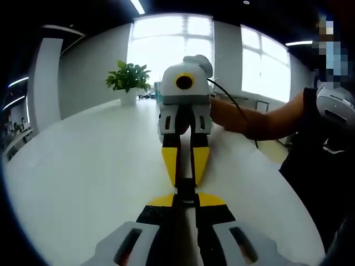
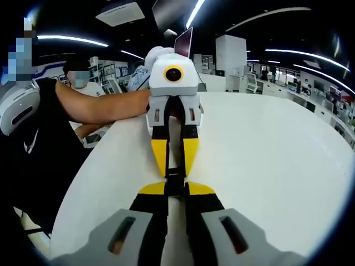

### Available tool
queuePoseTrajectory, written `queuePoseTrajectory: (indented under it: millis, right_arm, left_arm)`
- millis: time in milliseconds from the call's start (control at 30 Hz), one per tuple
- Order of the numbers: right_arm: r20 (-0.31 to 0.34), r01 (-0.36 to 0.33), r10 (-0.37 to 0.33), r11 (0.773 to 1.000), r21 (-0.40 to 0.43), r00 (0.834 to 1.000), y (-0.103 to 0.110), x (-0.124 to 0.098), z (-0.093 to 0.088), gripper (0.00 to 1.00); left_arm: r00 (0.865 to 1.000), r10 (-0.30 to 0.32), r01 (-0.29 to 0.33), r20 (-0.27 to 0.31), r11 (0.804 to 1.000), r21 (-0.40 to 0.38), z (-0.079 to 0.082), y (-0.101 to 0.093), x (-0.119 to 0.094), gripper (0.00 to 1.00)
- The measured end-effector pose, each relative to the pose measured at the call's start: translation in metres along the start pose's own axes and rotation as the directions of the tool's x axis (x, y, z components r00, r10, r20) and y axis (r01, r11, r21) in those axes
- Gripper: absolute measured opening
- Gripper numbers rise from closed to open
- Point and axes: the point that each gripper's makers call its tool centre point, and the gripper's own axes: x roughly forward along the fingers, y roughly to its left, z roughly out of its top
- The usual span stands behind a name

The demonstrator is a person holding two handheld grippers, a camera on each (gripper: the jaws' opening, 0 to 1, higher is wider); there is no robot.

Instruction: Snap the two parts of the plastic buckle together until the buckle closes and remains connected.

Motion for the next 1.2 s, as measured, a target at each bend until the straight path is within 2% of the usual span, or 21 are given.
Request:
queuePoseTrajectory:
  millis: [200,267,300,333,433,467,600,767,867,1000,1033,1067,1167,1200]
  right_arm:
    - [0.010,0.013,-0.013,1.000,0.005,1.000,-0.003,-0.004,0.001,0.09]
    - [0.022,0.006,-0.006,1.000,0.007,1.000,-0.001,-0.004,0.004,0.09]
    - [0.029,0.007,-0.007,1.000,0.004,1.000,-0.001,-0.004,0.006,0.09]
    - [0.038,0.005,-0.005,1.000,0.001,0.999,0.000,-0.004,0.009,0.09]
    - [0.055,0.005,-0.005,1.000,-0.002,0.998,0.000,-0.005,0.013,0.09]
    - [0.059,0.009,-0.009,1.000,-0.002,0.998,0.000,-0.006,0.013,0.09]
    - [0.073,0.025,-0.025,1.000,-0.002,0.997,-0.004,-0.008,0.016,0.09]
    - [0.144,0.071,-0.071,0.997,0.001,0.987,-0.011,-0.015,0.032,0.09]
    - [0.161,0.094,-0.099,0.995,0.043,0.982,-0.015,-0.019,0.037,0.09]
    - [0.188,0.145,-0.156,0.987,0.071,0.970,-0.026,-0.029,0.042,0.09]
    - [0.194,0.160,-0.172,0.984,0.079,0.966,-0.029,-0.030,0.043,0.09]
    - [0.198,0.203,-0.216,0.975,0.086,0.956,-0.036,-0.033,0.044,0.09]
    - [0.210,0.267,-0.282,0.959,0.097,0.936,-0.049,-0.040,0.046,0.09]
    - [0.212,0.285,-0.301,0.953,0.102,0.930,-0.052,-0.042,0.046,0.09]
  left_arm:
    - [0.999,0.012,-0.014,0.038,0.999,0.031,0.003,0.003,0.000,0.13]
    - [0.992,0.034,-0.040,0.120,0.998,0.049,0.017,0.007,-0.001,0.31]
    - [0.988,0.027,-0.033,0.149,0.999,0.043,0.022,0.006,-0.002,0.43]
    - [0.985,0.022,-0.027,0.168,0.999,0.028,0.025,0.006,-0.002,0.60]
    - [0.967,0.097,-0.107,0.234,0.994,0.031,0.037,0.021,-0.003,0.97]
    - [0.967,0.102,-0.110,0.232,0.994,0.025,0.037,0.022,-0.005,0.99]
    - [0.951,0.162,-0.178,0.264,0.983,0.037,0.047,0.033,-0.015,1.00]
    - [0.928,0.217,-0.233,0.304,0.972,0.018,0.056,0.043,-0.026,1.00]
    - [0.917,0.245,-0.260,0.315,0.966,0.006,0.057,0.050,-0.031,1.00]
    - [0.899,0.304,-0.312,0.316,0.950,-0.025,0.057,0.063,-0.039,1.00]
    - [0.900,0.301,-0.309,0.315,0.951,-0.026,0.057,0.063,-0.039,1.00]
    - [0.896,0.311,-0.317,0.318,0.948,-0.034,0.057,0.065,-0.041,1.00]
    - [0.874,0.353,-0.360,0.335,0.932,-0.044,0.060,0.072,-0.049,1.00]
    - [0.853,0.396,-0.406,0.339,0.913,-0.046,0.061,0.080,-0.054,1.00]
